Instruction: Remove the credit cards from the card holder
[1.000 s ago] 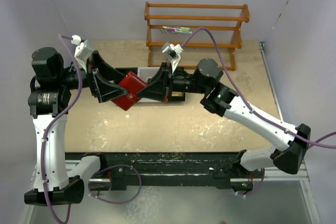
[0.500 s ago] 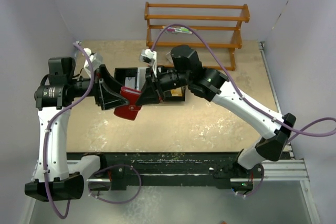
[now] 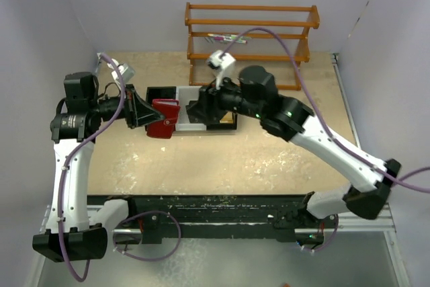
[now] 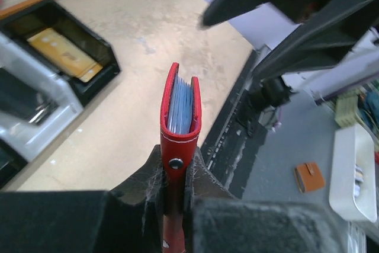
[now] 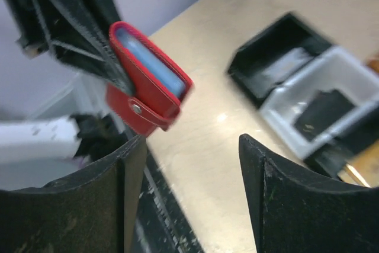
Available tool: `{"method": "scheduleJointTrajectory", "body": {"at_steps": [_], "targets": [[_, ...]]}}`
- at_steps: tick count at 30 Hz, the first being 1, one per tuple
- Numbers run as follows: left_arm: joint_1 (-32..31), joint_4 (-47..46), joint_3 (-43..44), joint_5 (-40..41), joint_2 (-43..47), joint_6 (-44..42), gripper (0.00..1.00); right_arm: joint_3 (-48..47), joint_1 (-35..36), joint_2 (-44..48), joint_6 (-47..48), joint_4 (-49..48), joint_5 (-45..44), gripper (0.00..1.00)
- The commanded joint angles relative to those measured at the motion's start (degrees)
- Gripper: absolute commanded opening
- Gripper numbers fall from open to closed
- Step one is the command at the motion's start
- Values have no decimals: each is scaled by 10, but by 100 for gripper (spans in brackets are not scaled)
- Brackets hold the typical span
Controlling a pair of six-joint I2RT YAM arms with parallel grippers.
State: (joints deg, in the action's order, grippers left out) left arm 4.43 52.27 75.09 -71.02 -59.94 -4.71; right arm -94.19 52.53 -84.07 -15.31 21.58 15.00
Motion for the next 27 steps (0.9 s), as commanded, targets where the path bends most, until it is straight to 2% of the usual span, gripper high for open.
{"method": "scheduleJointTrajectory", "body": {"at_steps": [1,5,9,18,27], "targets": [[2,-162,-30,112,47,173,2,97,37,116,-73,-153,-294,68],[1,-215,-54,182,68,249,2,90,108,95,-95,-145,-395,67],[2,-205,-56,208,68,262,2,60,151,44,-98,-147,-446,66],[1,-189,-57,222,70,281,1,5,192,-31,-48,-163,-489,64],[1,-183,-62,232,69,290,1,-16,197,-66,-30,-169,-501,62]]}}
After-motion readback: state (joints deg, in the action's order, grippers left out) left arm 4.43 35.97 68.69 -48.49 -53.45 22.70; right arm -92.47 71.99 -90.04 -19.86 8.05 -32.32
